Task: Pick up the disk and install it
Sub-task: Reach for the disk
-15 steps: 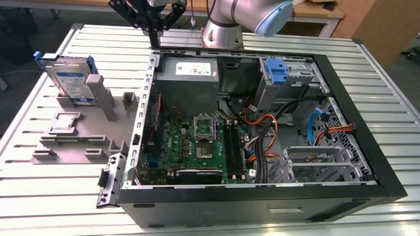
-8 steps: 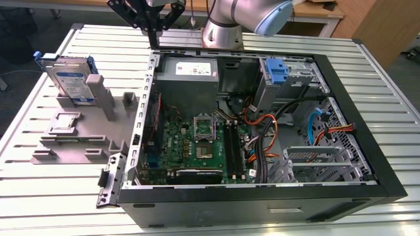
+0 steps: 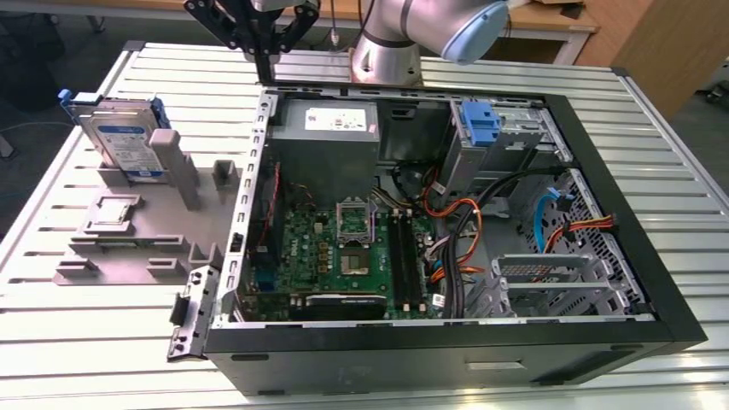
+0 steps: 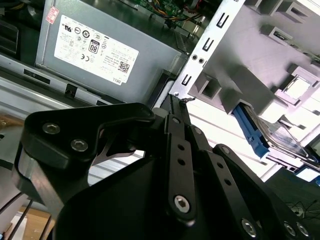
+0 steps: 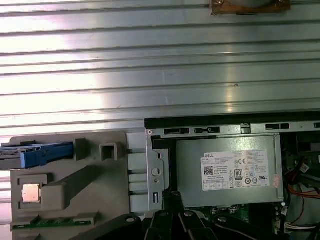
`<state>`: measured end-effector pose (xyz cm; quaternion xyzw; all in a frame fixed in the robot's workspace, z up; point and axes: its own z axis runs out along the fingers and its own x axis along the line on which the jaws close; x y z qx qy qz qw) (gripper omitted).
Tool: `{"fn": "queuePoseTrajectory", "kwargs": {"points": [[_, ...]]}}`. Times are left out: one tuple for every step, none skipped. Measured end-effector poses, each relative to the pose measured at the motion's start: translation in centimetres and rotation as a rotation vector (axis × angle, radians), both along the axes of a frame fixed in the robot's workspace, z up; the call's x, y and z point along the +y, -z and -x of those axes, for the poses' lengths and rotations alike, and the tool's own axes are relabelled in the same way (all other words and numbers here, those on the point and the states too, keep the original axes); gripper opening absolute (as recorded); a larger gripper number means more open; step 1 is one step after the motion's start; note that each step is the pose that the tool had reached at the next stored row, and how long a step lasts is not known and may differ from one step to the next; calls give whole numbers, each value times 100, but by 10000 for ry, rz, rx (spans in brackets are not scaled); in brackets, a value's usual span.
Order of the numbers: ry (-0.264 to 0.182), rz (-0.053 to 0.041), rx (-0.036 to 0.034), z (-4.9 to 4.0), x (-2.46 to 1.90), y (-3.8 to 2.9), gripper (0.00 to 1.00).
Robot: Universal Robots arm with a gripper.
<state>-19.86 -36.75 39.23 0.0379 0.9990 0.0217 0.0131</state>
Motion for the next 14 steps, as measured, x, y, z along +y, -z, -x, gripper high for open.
{"fn": "queuePoseTrajectory", "kwargs": {"points": [[0,-1,0,3,0,0,10],[0,0,0,10,0,0,10],[0,0,0,15,0,0,10],[-1,-1,-1,25,0,1,10],[0,-1,-1,31,0,1,10],[-1,0,0,37,0,0,10],[-1,0,0,45,0,1,10],[-1,0,0,54,0,1,10],[-1,0,0,64,0,1,10],[0,-1,-1,80,0,2,10],[0,-1,-2,84,1,2,10],[-1,-1,-1,89,1,3,10],[-1,0,0,92,1,3,10],[0,0,0,96,1,3,10]]}}
